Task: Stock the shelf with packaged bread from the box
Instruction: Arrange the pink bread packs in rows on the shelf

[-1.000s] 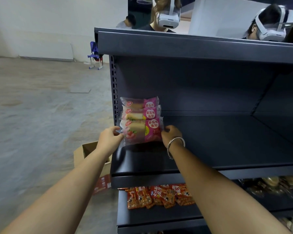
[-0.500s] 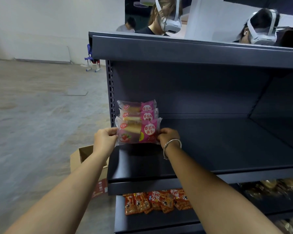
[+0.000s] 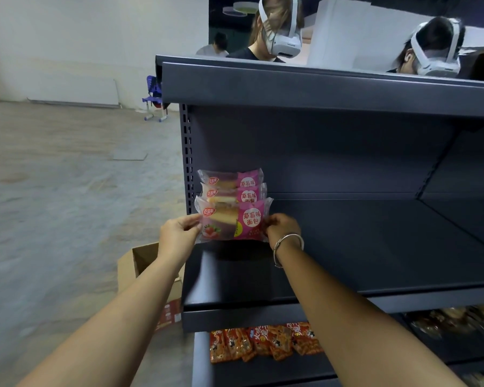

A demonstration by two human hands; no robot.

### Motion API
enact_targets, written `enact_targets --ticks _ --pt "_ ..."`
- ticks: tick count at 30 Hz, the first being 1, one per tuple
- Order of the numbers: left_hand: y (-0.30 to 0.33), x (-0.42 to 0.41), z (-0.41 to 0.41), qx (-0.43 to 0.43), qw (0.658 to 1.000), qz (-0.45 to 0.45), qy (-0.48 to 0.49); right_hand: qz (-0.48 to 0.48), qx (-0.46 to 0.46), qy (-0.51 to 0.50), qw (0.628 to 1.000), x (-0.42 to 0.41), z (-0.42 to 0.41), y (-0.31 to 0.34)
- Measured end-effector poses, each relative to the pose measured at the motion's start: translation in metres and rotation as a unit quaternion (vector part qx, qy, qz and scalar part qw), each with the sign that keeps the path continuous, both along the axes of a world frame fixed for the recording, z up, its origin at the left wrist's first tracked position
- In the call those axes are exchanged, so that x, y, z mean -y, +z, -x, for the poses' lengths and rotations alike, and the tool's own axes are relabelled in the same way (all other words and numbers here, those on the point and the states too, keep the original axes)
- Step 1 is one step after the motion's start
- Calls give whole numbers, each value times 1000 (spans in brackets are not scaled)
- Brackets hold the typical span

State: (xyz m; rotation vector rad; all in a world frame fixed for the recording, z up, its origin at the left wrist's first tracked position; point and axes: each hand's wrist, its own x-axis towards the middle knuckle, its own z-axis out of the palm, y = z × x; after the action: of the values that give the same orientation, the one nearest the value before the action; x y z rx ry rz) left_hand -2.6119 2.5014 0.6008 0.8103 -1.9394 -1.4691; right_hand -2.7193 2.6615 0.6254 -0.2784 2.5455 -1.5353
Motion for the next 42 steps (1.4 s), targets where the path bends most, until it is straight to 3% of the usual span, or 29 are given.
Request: enact_targets --ticks 12,42 --pt "-1 -3 1 -4 1000 -5 -5 -43 -5 73 996 -10 -4 2" --pt "21 -47 -41 25 1000 1 18 -31 33 27 999 -52 -27 8"
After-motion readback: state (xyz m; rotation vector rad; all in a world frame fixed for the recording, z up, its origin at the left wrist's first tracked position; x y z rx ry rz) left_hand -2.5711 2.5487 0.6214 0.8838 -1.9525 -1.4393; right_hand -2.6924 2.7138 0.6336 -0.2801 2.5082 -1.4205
